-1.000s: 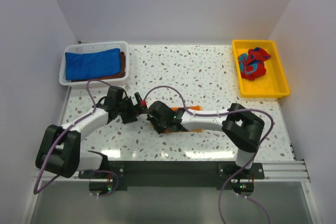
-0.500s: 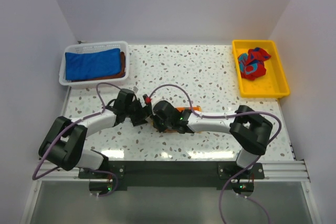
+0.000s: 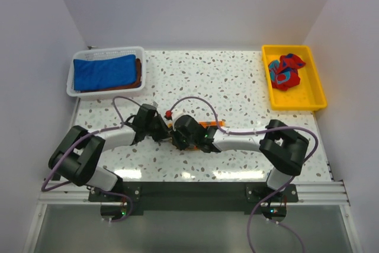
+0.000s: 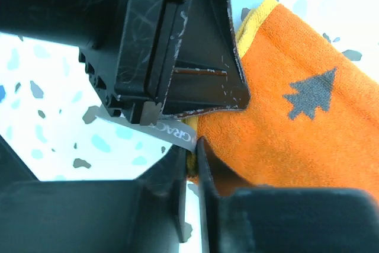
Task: Fold and stack the towels
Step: Neatly place the folded towel into the bin
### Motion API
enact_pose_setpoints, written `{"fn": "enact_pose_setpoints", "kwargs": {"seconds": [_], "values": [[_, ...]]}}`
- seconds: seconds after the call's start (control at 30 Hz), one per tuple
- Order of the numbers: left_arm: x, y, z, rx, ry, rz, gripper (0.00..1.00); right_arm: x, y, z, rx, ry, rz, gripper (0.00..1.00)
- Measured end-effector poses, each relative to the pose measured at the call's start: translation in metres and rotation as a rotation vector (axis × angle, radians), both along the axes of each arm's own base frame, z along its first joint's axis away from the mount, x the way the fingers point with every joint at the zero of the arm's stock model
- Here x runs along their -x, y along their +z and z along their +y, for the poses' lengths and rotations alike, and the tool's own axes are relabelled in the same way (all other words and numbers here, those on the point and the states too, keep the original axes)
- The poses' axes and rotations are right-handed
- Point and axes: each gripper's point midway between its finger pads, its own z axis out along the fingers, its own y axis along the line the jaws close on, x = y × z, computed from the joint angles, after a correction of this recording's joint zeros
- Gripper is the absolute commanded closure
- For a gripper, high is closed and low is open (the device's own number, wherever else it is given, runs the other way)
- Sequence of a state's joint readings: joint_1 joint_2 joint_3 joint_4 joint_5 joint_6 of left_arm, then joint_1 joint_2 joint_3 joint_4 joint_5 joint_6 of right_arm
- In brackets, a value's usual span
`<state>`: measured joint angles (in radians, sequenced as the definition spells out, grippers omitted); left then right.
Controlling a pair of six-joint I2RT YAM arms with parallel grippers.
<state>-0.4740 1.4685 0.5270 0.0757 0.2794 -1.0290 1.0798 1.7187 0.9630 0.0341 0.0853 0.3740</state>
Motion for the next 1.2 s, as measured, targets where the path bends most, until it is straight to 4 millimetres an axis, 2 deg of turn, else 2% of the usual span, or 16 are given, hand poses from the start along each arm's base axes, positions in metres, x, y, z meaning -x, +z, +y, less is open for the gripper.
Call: {"fn": "enact_pose_setpoints", "kwargs": {"seconds": [0.03, 0.07, 0.17, 0.23, 0.3, 0.43, 0.6, 0.73, 0.87, 1.03, 1.1, 1.2], "values": [[0.000, 0.000, 0.000, -0.007, -0.003, -0.001, 1.00, 0.000, -0.001, 0.000, -0.001, -0.002, 0.001, 0.74], [0.000, 0.000, 0.001, -0.020, -0.008, -0.004, 1.00, 0.000, -0.001, -0.001, -0.002, -0.003, 0.001, 0.50], [-0.008, 0.004, 0.006, -0.088, -0.019, -0.021, 1.00, 0.000, 0.004, -0.002, -0.007, 0.001, -0.010, 0.21], [-0.020, 0.013, 0.008, -0.132, -0.027, -0.046, 1.00, -0.001, 0.012, -0.003, -0.016, 0.003, -0.025, 0.10], [-0.040, 0.027, 0.009, -0.188, -0.038, -0.089, 1.00, -0.003, 0.022, -0.006, -0.027, -0.001, -0.041, 0.05], [-0.086, 0.062, 0.024, -0.294, -0.029, -0.186, 1.00, -0.013, 0.046, -0.026, -0.041, -0.046, -0.076, 0.01], [-0.149, 0.113, 0.080, -0.438, 0.055, -0.270, 1.00, -0.028, 0.069, -0.070, -0.016, -0.134, -0.123, 0.01], [-0.200, 0.156, 0.130, -0.569, 0.121, -0.324, 1.00, -0.026, 0.072, -0.091, 0.027, -0.153, -0.132, 0.01], [-0.238, 0.188, 0.164, -0.652, 0.153, -0.362, 1.00, -0.020, 0.062, -0.105, 0.086, -0.150, -0.112, 0.01], [-0.277, 0.201, 0.203, -0.724, 0.180, -0.358, 1.00, -0.019, 0.053, -0.118, 0.155, -0.148, -0.106, 0.01], [-0.288, 0.198, 0.219, -0.755, 0.181, -0.347, 1.00, -0.020, 0.050, -0.122, 0.181, -0.145, -0.105, 0.01], [-0.294, 0.188, 0.243, -0.803, 0.168, -0.318, 1.00, -0.022, 0.045, -0.127, 0.216, -0.145, -0.099, 0.01]]}}
